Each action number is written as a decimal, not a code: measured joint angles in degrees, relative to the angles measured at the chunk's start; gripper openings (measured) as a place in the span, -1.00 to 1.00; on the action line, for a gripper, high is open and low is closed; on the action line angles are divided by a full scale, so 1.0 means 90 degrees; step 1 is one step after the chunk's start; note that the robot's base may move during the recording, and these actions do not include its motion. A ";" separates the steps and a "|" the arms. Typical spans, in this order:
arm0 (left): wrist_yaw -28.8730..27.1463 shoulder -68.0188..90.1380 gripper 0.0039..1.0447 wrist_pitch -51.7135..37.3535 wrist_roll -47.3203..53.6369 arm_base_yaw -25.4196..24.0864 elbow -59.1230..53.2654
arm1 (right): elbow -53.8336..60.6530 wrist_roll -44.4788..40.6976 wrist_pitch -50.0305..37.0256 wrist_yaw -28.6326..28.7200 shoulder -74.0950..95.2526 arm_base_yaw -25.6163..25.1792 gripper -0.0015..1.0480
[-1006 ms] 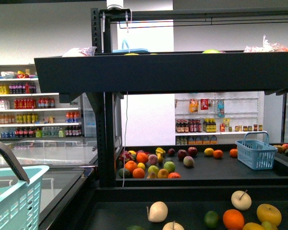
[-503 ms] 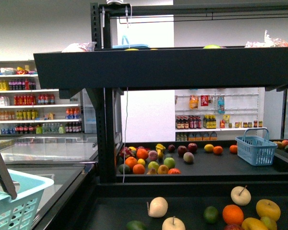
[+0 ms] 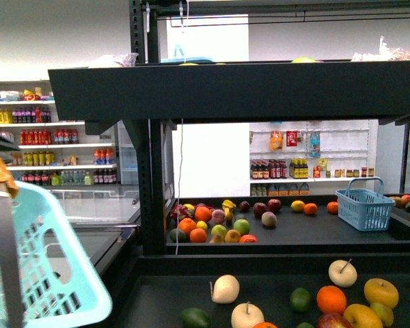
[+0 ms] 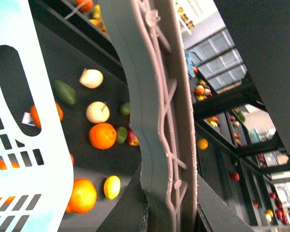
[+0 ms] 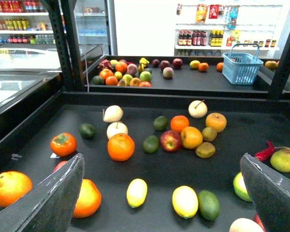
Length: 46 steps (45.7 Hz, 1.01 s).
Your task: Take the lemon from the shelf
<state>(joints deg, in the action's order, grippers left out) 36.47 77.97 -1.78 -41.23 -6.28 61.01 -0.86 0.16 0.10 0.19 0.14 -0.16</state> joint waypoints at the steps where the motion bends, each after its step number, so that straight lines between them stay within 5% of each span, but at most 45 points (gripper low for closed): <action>1: 0.0007 0.0002 -0.80 -0.0061 0.0051 0.0158 -0.0007 | 0.0000 0.0000 0.0000 0.0000 0.0000 0.0000 0.85; 10: -0.0104 0.0350 -0.80 -0.0486 0.0306 0.1498 -0.0068 | 0.0000 0.0000 0.0000 -0.0002 0.0000 0.0000 0.85; 19: -0.0168 0.0993 -0.80 -0.0804 0.0517 0.2115 -0.0148 | 0.0000 0.0000 0.0000 -0.0002 0.0000 0.0000 0.85; 46: 0.0117 0.1695 -0.80 -0.1540 0.0568 0.3055 0.0000 | 0.0002 0.0000 0.0000 -0.0002 0.0000 0.0000 0.85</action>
<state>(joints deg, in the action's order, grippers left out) 37.52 93.23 -15.64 -36.12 21.21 61.01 -0.84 0.16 0.10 0.16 0.14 -0.16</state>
